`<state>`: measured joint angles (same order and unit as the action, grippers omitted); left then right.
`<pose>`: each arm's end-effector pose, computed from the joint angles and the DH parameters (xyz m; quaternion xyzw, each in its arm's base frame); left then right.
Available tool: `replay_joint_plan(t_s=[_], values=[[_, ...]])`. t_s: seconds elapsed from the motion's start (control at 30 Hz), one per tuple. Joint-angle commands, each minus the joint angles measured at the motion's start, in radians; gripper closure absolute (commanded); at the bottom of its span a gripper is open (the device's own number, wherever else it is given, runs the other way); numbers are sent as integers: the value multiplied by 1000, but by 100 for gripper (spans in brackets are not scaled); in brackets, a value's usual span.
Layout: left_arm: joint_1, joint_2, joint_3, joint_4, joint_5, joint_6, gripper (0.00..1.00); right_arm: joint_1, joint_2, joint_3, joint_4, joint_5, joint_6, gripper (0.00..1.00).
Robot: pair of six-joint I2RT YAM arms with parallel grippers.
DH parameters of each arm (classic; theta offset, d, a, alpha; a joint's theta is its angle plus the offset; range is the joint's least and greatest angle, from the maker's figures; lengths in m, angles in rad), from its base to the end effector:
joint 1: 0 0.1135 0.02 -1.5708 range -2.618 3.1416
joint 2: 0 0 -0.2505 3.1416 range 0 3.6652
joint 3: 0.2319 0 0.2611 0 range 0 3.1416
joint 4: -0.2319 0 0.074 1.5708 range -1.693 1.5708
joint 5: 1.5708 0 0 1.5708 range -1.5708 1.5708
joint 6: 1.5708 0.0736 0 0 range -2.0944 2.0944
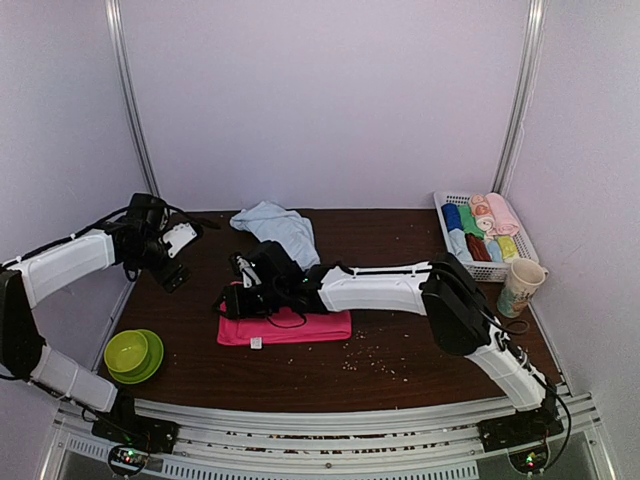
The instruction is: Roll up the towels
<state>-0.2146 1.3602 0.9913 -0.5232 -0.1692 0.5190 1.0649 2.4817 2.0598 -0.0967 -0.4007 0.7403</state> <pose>0.3136 -0.0557 0.2087 0.3107 0.8872 0.1290 0.3158 0.2644 0.5365 0.1475 -0.2356 0.8202 0.4929 0.1698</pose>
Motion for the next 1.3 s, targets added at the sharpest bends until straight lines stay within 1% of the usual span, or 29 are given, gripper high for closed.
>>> replay_joint_plan(t_s=[0.0, 0.07, 0.13, 0.2, 0.3, 0.4, 0.47, 0.57, 0.63, 0.8, 0.93, 1.03, 1.13, 1.27], values=[[11, 18, 19, 11, 74, 9, 2, -35, -201, -183, 88, 15, -76, 48], [9, 28, 26, -14, 120, -2, 2, -53, -266, -260, 73, 49, -118, 47], [8, 39, 28, -23, 158, -5, 2, -68, -315, -320, 90, 43, -138, 42], [1, 53, 29, -23, 163, -10, 2, -75, -336, -345, 117, 19, -143, 37], [-3, 66, 30, -18, 167, -12, 2, -72, -287, -247, 83, -46, -133, 35], [-3, 66, 33, -3, 167, -26, 2, -58, -234, -159, 49, -72, -132, 35], [-3, 72, 34, 8, 177, -43, 2, -59, -215, -152, 46, -83, -127, 34], [-5, 101, 57, -12, 256, -53, 2, -66, -256, -223, 54, -45, -151, 34], [-4, 150, 98, -66, 337, -75, 2, -81, -310, -299, 51, -8, -170, 34], [-5, 276, 231, -162, 521, -144, 3, -129, -471, -506, 1, 144, -224, 35], [-5, 373, 320, -233, 619, -181, 12, -161, -575, -625, -69, 300, -256, 35], [-4, 428, 364, -271, 681, -195, 20, -183, -595, -673, -114, 379, -268, 35], [-6, 470, 394, -291, 727, -206, 25, -195, -589, -690, -135, 400, -273, 35], [-8, 525, 433, -325, 751, -206, 34, -198, -573, -690, -131, 384, -273, 36]])
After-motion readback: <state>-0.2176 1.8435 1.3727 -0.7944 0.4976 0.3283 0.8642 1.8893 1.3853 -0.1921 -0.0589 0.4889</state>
